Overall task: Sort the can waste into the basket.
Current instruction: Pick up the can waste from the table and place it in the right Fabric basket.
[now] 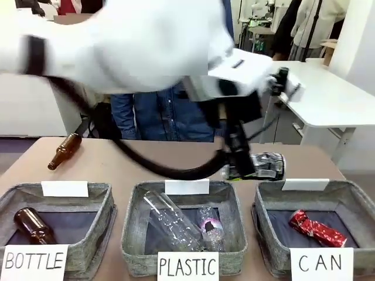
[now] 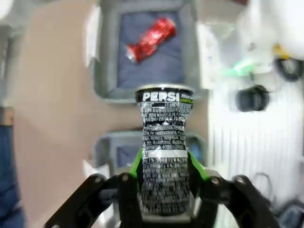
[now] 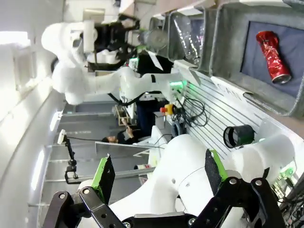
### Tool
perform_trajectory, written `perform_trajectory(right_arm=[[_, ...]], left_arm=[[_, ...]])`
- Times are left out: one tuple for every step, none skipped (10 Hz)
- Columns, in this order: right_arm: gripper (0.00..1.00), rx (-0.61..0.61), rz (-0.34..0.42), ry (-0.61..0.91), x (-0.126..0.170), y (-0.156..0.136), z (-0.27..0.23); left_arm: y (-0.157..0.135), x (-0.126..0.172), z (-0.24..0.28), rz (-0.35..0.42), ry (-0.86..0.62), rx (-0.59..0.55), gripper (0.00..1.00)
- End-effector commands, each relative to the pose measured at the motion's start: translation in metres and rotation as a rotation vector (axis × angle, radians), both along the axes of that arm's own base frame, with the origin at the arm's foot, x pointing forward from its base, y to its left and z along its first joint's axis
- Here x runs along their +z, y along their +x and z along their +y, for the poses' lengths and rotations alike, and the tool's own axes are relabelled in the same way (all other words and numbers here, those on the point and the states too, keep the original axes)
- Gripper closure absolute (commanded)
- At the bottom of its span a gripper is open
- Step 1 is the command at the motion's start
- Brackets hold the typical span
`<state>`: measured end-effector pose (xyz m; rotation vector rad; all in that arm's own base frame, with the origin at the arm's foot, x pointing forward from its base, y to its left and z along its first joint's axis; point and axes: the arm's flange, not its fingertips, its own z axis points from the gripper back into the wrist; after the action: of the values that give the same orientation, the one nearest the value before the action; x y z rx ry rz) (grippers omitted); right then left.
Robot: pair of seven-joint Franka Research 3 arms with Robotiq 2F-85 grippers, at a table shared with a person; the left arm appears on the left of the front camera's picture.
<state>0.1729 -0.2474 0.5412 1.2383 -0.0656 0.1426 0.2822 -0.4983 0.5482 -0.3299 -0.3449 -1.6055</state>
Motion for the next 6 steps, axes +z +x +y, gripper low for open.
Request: perform_trajectory(right_arm=[[0.00, 0.056, 0.044, -0.028, 0.005, 0.031, 0.024], [0.00, 0.056, 0.044, -0.028, 0.005, 0.031, 0.024], [0.00, 0.056, 0.044, -0.028, 0.005, 0.031, 0.024], [0.00, 0.056, 0.044, -0.028, 0.005, 0.031, 0.024], [0.00, 0.056, 0.044, -0.028, 0.005, 0.031, 0.024], [0.00, 0.056, 0.044, -0.028, 0.005, 0.031, 0.024]], left_arm=[[0.028, -0.007, -0.102, 0.121, 0.030, 0.040, 0.62], [0.033, -0.025, -0.128, 0.174, 0.018, 0.036, 0.62], [0.034, -0.043, -0.151, 0.138, 0.017, 0.063, 0.62], [0.041, -0.052, -0.157, 0.107, 0.033, 0.066, 0.62], [0.027, -0.060, -0.110, 0.134, 0.029, 0.054, 0.62], [0.027, -0.060, -0.110, 0.134, 0.029, 0.054, 0.62]])
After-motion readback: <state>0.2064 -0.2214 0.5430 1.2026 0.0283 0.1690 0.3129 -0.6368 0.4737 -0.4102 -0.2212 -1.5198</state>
